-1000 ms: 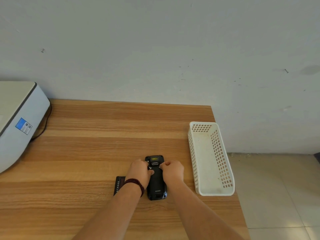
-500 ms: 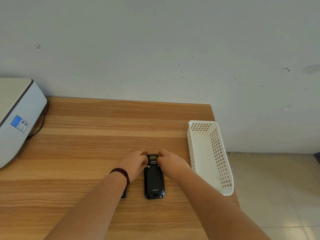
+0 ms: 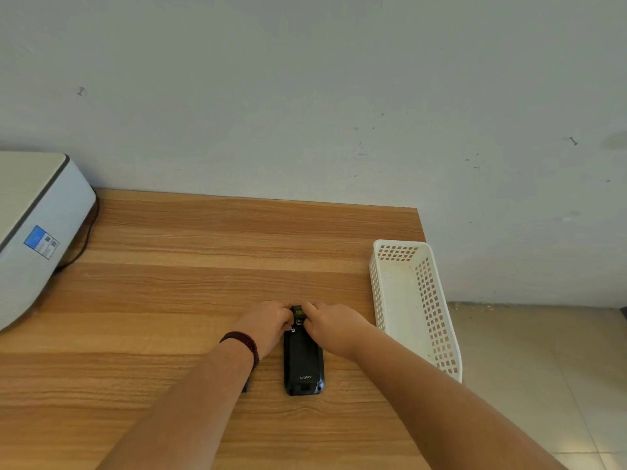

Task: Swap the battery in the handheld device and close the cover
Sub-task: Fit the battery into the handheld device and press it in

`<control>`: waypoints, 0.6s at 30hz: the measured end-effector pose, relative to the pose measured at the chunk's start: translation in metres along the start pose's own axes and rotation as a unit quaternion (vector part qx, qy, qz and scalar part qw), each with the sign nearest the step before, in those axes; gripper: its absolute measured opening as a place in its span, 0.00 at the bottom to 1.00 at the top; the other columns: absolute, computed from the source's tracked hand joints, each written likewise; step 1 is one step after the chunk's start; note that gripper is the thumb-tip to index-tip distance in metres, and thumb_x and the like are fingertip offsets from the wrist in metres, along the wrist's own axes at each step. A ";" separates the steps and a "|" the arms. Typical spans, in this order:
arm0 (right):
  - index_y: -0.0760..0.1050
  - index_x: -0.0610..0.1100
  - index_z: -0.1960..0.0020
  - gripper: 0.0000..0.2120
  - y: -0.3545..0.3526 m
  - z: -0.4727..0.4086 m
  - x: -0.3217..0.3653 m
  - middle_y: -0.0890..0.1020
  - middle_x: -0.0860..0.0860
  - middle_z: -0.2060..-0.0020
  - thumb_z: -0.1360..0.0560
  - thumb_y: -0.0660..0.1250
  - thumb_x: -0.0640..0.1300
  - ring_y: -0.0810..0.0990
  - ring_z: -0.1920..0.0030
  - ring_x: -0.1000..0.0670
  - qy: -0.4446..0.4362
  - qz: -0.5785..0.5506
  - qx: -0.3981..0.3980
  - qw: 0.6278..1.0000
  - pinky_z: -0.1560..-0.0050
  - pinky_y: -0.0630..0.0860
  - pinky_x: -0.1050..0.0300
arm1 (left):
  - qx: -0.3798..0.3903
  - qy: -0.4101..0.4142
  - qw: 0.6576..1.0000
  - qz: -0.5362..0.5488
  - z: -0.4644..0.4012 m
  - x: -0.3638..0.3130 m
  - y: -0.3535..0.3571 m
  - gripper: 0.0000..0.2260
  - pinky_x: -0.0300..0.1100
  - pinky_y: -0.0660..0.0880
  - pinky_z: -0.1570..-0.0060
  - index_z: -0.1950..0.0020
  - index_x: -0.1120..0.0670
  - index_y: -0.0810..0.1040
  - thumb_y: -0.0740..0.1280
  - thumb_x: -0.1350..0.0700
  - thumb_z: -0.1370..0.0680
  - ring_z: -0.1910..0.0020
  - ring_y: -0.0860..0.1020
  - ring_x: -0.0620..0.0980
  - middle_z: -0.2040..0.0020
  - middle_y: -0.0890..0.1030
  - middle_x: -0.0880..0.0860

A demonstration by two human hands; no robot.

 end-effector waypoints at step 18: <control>0.78 0.48 0.49 0.04 0.023 0.027 -0.006 0.77 0.55 0.58 0.21 0.65 0.44 0.76 0.61 0.58 0.391 -0.460 -0.130 0.787 0.65 0.71 0.66 | 0.036 0.089 0.989 -0.116 -0.002 -0.002 0.001 0.11 0.42 0.73 0.42 0.39 0.56 0.76 0.60 0.56 0.19 0.41 0.75 0.52 0.33 0.74 0.53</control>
Point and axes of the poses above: each hand's wrist, its own z-axis away from the middle knuckle, its own y-axis out of the palm, x = y × z, the point moved 4 cm from there along -z, towards the middle knuckle
